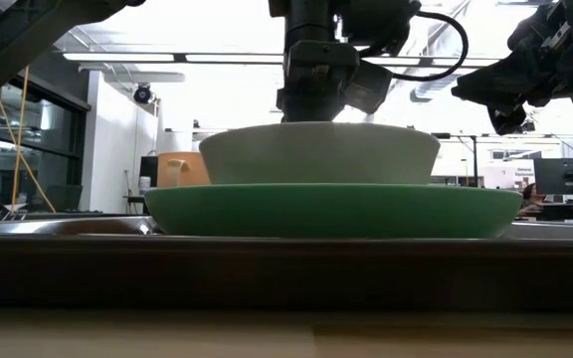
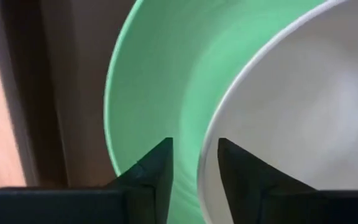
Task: Set up tray
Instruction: Put the gray bowl on top of the green plate, then put the red napkin to the right of the green plate on the brown tray
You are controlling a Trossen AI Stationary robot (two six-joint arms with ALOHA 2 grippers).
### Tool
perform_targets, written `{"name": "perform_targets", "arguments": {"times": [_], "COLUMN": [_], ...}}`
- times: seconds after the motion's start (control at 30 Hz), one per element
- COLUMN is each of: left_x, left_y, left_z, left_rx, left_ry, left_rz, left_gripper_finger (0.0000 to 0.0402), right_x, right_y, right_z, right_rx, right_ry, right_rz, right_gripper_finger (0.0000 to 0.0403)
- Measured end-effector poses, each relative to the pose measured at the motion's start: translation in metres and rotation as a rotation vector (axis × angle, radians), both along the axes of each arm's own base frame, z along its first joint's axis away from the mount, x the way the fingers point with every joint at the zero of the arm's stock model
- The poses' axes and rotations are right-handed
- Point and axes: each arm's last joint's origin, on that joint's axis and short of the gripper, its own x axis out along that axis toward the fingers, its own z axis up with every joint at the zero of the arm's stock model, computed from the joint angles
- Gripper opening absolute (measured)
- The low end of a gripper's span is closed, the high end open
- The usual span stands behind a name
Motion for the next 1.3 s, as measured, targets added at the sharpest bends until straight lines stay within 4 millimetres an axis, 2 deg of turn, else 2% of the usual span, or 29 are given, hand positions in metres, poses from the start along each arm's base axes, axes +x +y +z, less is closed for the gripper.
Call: {"name": "perform_targets", "arguments": {"times": [0.23,0.37,0.5,0.73,1.0,1.3], "left_x": [0.004,0.0,-0.004,-0.021,-0.041,-0.058], "left_y": [0.003,0.004,0.004,0.004,0.005,-0.002], "left_z": [0.019,0.035,0.041,0.059,0.098,0.127], "left_rx": [0.091,0.132,0.146,0.131,0.16,0.159], "left_ry": [-0.068,-0.067,-0.045,0.014,-0.07,-0.144], "left_rz": [0.0,-0.012,-0.01,0.006,0.055,0.061], "left_gripper_finger": [0.0179,0.0177,0.0173,0.0179,0.0173,0.0172], "right_x": [0.0,0.0,0.0,0.0,-0.001,-0.001], "right_y": [0.0,0.0,0.0,0.0,0.0,0.0], "right_z": [0.0,0.0,0.0,0.0,0.001,0.002], "right_rx": [0.0,0.0,0.0,0.0,0.001,0.001], "right_ry": [0.0,0.0,0.0,-0.003,-0.013,-0.019], "right_rz": [0.0,0.0,0.002,0.003,0.003,0.003], "right_gripper_finger": [0.0053,0.0051,0.0052,0.0054,0.0053,0.0052]}}
